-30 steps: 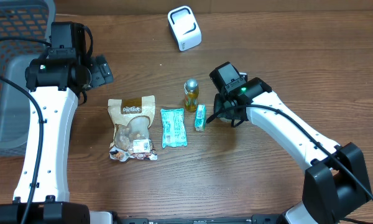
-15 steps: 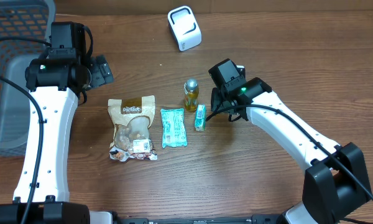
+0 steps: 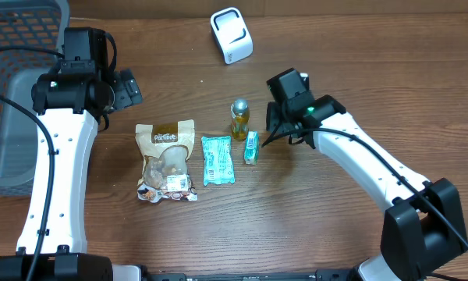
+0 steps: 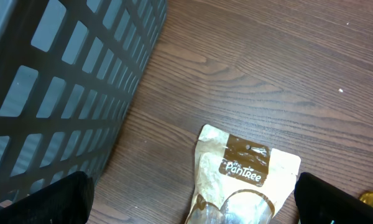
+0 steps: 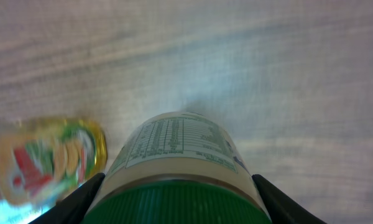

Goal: Scan the item barcode
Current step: 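Carry the jar back toward the white scanner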

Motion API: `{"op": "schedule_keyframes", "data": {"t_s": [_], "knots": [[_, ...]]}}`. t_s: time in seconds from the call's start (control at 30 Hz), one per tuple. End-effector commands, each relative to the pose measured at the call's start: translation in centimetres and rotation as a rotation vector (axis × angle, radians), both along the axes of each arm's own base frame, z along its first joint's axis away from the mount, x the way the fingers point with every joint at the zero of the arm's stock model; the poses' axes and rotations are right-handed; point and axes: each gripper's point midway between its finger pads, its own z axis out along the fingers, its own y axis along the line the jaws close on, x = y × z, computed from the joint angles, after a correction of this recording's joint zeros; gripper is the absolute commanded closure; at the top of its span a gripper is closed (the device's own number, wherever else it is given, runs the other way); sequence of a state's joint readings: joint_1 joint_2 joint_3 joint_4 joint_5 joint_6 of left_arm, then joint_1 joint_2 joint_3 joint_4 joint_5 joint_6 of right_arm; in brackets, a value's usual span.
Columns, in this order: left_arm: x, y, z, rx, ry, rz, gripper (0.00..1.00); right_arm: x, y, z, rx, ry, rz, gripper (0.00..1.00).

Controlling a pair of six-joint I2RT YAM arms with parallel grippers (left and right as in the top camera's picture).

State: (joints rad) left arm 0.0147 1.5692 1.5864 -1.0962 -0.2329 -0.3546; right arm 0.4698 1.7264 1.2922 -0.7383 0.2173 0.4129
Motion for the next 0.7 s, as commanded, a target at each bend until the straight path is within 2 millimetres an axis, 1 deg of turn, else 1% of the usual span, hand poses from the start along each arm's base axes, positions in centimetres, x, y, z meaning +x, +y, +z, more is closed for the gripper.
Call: {"op": "schedule_keyframes", "data": {"t_s": [0.0,0.13,0.4,0.67], "knots": [[0.0,0.1,0.3,0.021,-0.002,-0.02,0.01,2.3,-0.4,2.8,-0.031,-0.106,0.073,0.96],[0.0,0.1,0.3,0.02,-0.002,-0.02,0.0,4.1,0.4,5.5,-0.079,-0.2,0.196,0.96],[0.0,0.1,0.3,0.021,-0.002,-0.02,0.01,7.4,1.9,11.2,-0.076,-0.398,0.259,0.96],[0.0,0.1,0.3,0.021,-0.002,-0.02,0.0,9.4,2.9,14.3,-0.054,-0.55,0.268,0.96]]}}
